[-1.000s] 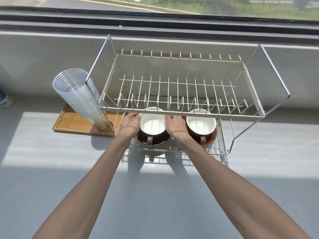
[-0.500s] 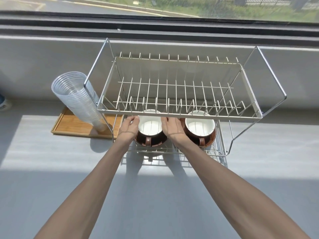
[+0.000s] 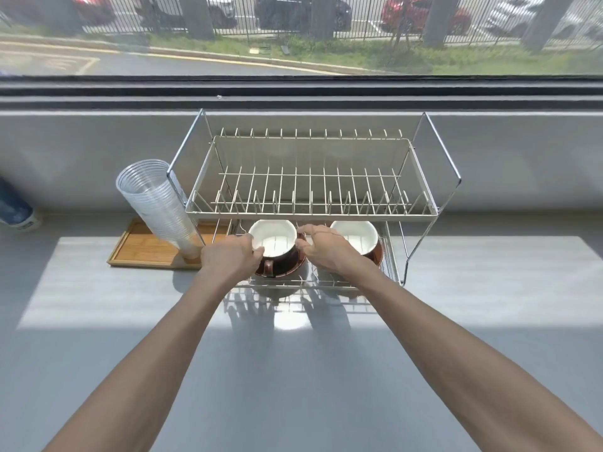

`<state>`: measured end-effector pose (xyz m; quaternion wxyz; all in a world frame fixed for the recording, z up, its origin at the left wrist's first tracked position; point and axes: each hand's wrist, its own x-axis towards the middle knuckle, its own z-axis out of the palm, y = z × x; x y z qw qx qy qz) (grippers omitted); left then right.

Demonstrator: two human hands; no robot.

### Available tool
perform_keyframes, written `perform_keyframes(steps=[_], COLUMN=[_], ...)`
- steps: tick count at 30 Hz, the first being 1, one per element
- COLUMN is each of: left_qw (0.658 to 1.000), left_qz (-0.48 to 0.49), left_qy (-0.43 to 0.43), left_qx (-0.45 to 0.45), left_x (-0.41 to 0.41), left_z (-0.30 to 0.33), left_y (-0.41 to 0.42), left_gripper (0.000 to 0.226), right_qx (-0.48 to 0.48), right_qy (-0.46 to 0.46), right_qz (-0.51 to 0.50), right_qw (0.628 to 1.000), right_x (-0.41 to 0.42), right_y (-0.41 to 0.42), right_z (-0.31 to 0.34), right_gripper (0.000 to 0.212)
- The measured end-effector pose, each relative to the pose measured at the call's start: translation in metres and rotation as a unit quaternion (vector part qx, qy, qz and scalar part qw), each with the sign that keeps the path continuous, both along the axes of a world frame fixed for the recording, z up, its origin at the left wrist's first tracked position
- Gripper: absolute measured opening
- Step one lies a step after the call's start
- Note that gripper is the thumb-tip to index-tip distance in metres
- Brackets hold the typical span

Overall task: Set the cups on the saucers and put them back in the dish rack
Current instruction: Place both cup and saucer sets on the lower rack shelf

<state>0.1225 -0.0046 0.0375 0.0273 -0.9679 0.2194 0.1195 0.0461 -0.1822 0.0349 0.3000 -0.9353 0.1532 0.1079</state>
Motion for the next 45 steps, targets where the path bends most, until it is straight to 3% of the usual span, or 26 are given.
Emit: perform_keyframes(steps=[6,9,12,16,20,24,27,31,37,42,45], left_qw=[0.992,0.984,0.97,0.936,0.903,0.844,0.801,0.761,0.781,0.856,0.882], left_qz=[-0.094,-0.128,-0.09,0.028,0.149,0.222,0.27,0.297,0.267,0.156,0.097], left_qy=[-0.088,-0.077,-0.028,0.052,0.153,0.276,0.319,0.335,0.332,0.34,0.362], left_qx=[-0.01,-0.102,-0.225,-0.348,-0.372,-0.404,-0.429,-0.469,-0.456,-0.358,-0.287], left_x=[-0.039,-0.06,-0.075,-0.083,-0.076,-0.066,-0.058,-0.058,-0.055,-0.048,-0.038], left_z=[0.012,0.005,-0.011,-0.03,-0.044,-0.056,-0.068,-0.075,-0.079,-0.057,-0.038], left_y=[-0.031,-0.052,-0.071,-0.098,-0.12,-0.129,-0.133,-0.139,-0.133,-0.108,-0.084], left_gripper=[0.05,0.053,0.055,0.057,0.057,0.064,0.073,0.051,0.051,0.051,0.042], right_qx=[-0.216,-0.233,-0.237,-0.095,0.059,0.135,0.168,0.191,0.177,0.076,-0.022], right_qy=[-0.082,-0.101,-0.131,-0.131,-0.072,-0.072,-0.106,-0.118,-0.115,-0.093,-0.109], right_qz=[0.034,0.001,-0.042,-0.16,-0.261,-0.319,-0.352,-0.373,-0.369,-0.3,-0.229], right_qw=[0.973,0.967,0.962,0.974,0.961,0.935,0.915,0.9,0.905,0.946,0.967], right_x=[-0.036,-0.049,-0.059,-0.059,-0.05,-0.04,-0.038,-0.042,-0.048,-0.052,-0.05], right_y=[-0.018,-0.032,-0.048,-0.064,-0.074,-0.081,-0.081,-0.08,-0.075,-0.067,-0.058], right_z=[0.0,-0.007,-0.02,-0.037,-0.047,-0.058,-0.064,-0.068,-0.067,-0.051,-0.043], right_gripper=[0.051,0.054,0.051,0.05,0.054,0.05,0.045,0.043,0.044,0.049,0.046])
